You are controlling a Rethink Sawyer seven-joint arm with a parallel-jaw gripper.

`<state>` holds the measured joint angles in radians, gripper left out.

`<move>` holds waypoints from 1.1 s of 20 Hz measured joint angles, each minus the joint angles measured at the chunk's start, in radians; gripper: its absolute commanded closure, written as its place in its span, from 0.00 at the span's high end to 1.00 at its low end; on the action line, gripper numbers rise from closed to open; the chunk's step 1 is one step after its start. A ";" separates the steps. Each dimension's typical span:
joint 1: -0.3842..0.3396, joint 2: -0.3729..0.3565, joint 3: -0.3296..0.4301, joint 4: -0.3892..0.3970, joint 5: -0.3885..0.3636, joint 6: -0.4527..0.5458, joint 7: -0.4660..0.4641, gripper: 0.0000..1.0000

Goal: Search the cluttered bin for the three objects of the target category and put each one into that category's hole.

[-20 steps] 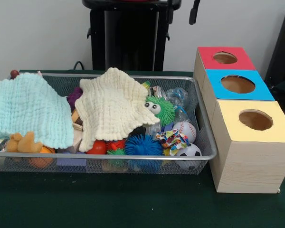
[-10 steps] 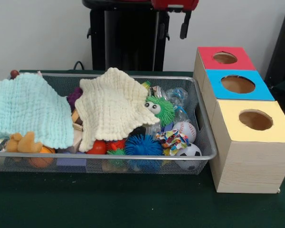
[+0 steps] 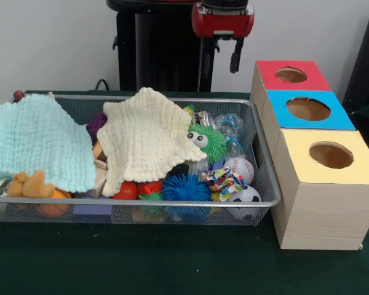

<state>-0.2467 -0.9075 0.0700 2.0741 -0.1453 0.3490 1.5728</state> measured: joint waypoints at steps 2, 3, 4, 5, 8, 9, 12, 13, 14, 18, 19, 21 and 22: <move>-0.004 0.016 0.003 -0.002 -0.009 -0.017 0.000 1.00; -0.006 0.023 0.005 -0.003 -0.013 -0.025 0.000 1.00; -0.011 0.033 0.009 -0.003 -0.019 -0.036 0.000 1.00; -0.015 0.042 0.012 -0.003 -0.026 -0.047 0.000 1.00; -0.024 0.061 0.022 -0.004 -0.040 -0.068 0.000 1.00; -0.026 0.066 0.025 -0.004 -0.044 -0.073 0.000 1.00; -0.032 0.080 0.034 -0.004 -0.054 -0.085 0.000 1.00; -0.034 0.085 0.037 -0.004 -0.058 -0.089 0.000 1.00; -0.036 0.091 0.041 -0.004 -0.061 -0.092 0.000 1.00; -0.047 0.107 0.054 -0.004 -0.073 -0.097 0.000 1.00; -0.050 0.114 0.058 -0.004 -0.078 -0.098 0.000 1.00; -0.057 0.127 0.067 -0.004 -0.088 -0.098 0.000 1.00; -0.059 0.132 0.070 -0.004 -0.091 -0.098 0.000 1.00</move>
<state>-0.3060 -0.7753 0.1400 2.0701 -0.2365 0.2512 1.5728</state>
